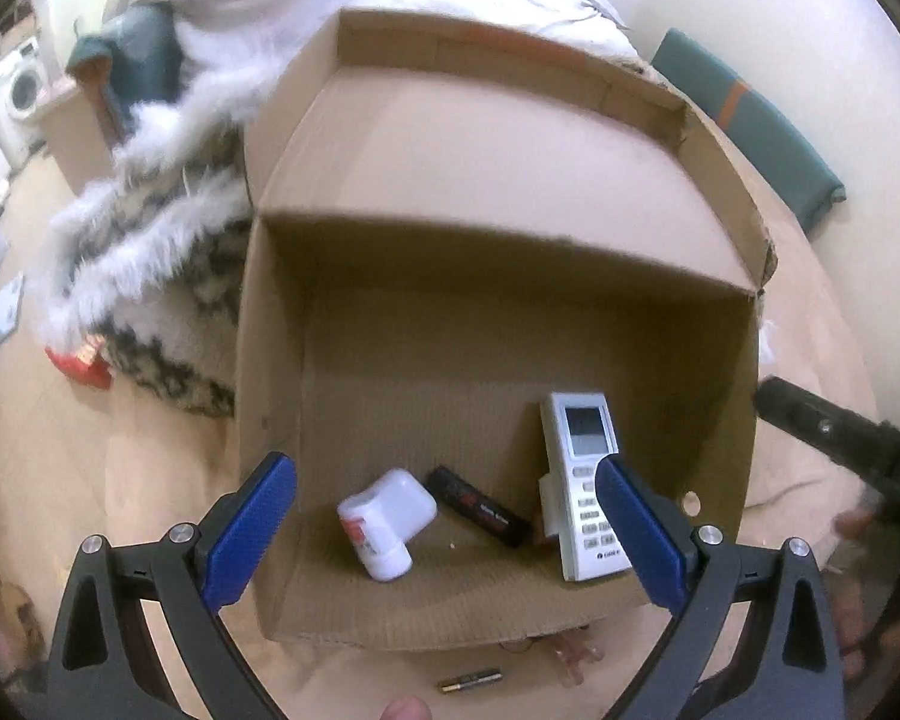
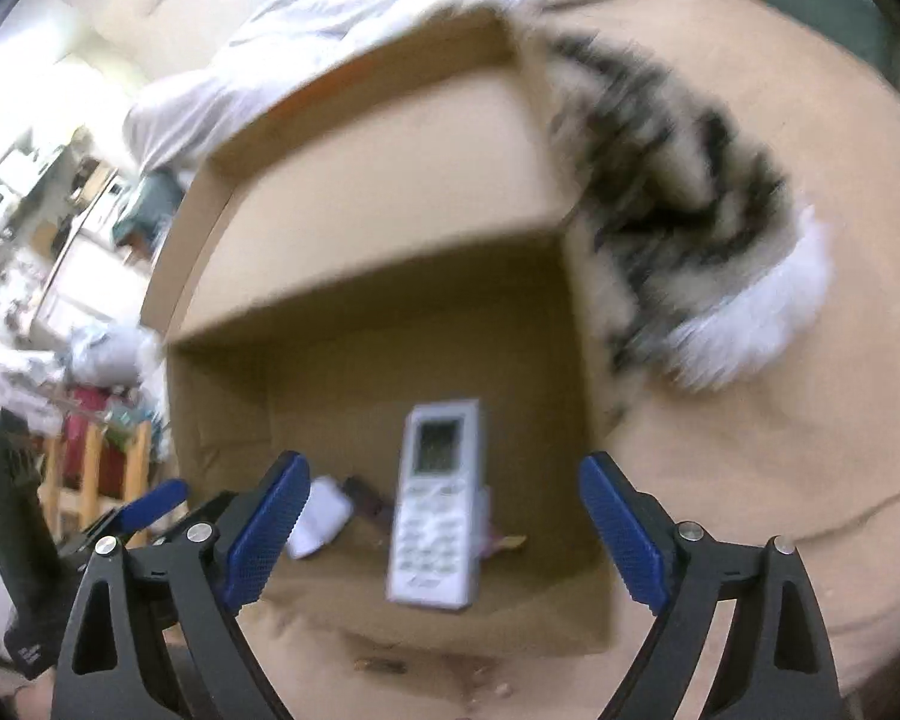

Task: Organize rigid objects
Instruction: 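Withdraw both grippers from the box, then grasp the AA battery with the left gripper while the right grasps the black cylinder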

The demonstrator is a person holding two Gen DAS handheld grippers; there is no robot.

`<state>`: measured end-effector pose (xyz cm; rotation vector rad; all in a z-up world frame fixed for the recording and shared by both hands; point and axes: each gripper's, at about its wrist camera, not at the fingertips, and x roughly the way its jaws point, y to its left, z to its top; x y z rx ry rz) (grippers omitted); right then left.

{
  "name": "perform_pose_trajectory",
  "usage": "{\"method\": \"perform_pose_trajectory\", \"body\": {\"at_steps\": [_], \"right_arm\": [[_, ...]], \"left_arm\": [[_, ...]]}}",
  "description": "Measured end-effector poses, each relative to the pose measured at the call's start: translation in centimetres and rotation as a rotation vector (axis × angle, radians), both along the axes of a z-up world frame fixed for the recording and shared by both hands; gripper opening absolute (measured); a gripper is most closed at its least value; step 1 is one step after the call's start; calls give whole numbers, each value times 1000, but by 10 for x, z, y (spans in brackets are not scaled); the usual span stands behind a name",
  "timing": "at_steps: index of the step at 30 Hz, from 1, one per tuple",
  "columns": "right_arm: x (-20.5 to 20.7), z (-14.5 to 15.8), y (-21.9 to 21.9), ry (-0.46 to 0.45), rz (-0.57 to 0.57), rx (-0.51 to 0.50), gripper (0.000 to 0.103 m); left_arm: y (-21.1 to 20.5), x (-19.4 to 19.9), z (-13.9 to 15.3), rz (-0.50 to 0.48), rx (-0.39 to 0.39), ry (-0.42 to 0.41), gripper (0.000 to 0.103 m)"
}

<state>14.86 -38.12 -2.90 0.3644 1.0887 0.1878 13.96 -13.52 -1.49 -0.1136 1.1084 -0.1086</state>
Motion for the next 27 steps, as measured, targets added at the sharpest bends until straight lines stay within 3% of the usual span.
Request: {"method": "perform_pose_trajectory", "body": {"at_steps": [5, 9, 12, 19, 24, 27], "right_arm": [[-29, 23, -13, 13, -25, -4, 97], [-64, 31, -12, -27, -15, 7, 97], [-81, 25, -9, -49, -14, 15, 97], [-113, 7, 1, -46, 37, 18, 97], [-115, -12, -1, 37, 57, 87, 97], [-108, -29, 4, 98, 69, 116, 97]], "left_arm": [[13, -21, 26, 15, 30, -53, 99], [33, -50, 25, 67, 50, -52, 99], [45, -74, 17, 101, 98, -34, 99], [55, -104, 9, 148, 93, 30, 99], [51, -105, -7, 157, 138, 77, 99], [43, -109, -39, 148, 142, 145, 99]]}}
